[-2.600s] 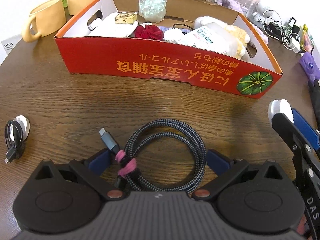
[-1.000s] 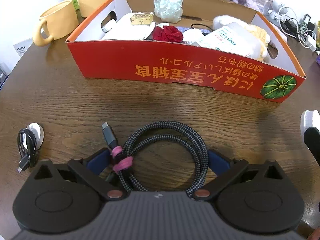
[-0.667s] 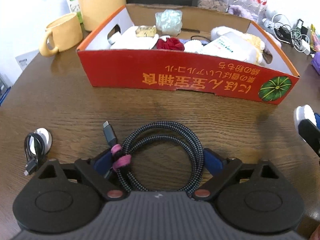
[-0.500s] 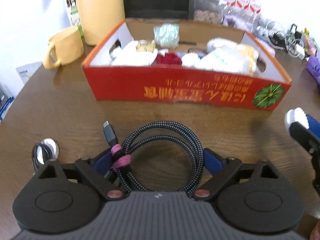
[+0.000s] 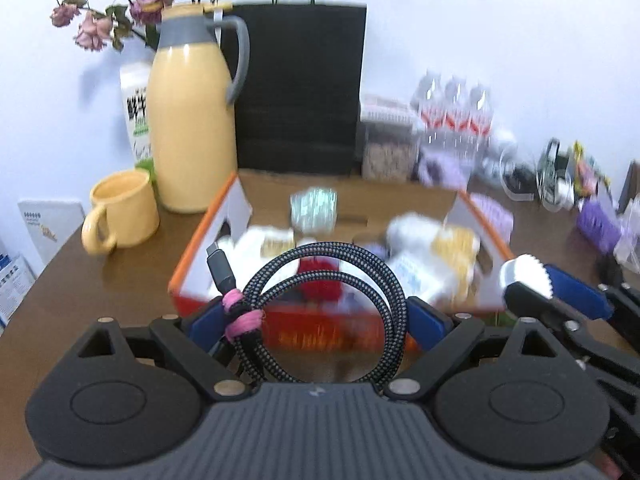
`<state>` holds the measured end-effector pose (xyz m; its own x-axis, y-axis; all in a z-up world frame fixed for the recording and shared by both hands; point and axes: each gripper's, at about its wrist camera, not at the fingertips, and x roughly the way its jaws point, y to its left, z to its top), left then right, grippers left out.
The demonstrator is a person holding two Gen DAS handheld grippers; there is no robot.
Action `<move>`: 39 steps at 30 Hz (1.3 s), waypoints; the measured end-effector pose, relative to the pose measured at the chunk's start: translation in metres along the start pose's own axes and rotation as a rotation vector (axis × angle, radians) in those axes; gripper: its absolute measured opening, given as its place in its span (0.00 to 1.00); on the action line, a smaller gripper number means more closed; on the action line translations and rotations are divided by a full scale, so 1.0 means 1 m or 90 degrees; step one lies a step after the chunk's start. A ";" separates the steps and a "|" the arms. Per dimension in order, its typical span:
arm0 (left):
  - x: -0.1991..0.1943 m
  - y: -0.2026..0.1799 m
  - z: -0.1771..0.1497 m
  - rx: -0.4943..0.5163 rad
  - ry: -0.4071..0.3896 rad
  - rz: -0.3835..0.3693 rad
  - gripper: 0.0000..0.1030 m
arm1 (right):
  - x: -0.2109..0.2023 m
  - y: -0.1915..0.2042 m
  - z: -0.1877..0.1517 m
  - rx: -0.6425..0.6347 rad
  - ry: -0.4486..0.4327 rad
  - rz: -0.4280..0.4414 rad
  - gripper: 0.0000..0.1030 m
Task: Organize objects
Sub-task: 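Carry the braided cable and white cap toward the box with both tools, then lower the cable and cap into the box and open both tools, then withdraw both tools from the box toward the table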
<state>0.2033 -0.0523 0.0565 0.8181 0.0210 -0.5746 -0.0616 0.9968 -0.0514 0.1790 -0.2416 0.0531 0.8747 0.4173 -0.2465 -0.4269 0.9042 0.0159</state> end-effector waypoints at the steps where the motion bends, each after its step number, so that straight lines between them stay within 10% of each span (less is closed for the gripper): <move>1: 0.002 0.000 0.006 -0.003 -0.012 -0.001 0.91 | 0.006 0.000 0.004 -0.002 0.000 -0.001 0.34; 12: 0.055 0.006 0.046 -0.032 -0.096 0.015 0.91 | 0.100 -0.004 0.026 -0.001 0.030 -0.028 0.34; 23: 0.117 0.009 0.044 -0.003 -0.072 0.024 0.92 | 0.165 -0.021 0.008 0.006 0.094 -0.032 0.34; 29: 0.128 0.017 0.040 -0.033 -0.061 0.032 1.00 | 0.168 -0.024 0.002 0.012 0.107 -0.042 0.93; 39: 0.113 0.017 0.042 -0.039 -0.079 0.029 1.00 | 0.152 -0.014 0.009 -0.013 0.083 -0.052 0.99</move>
<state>0.3186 -0.0301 0.0256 0.8779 0.0793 -0.4722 -0.1321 0.9880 -0.0797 0.3200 -0.1896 0.0237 0.8703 0.3253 -0.3698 -0.3608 0.9322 -0.0292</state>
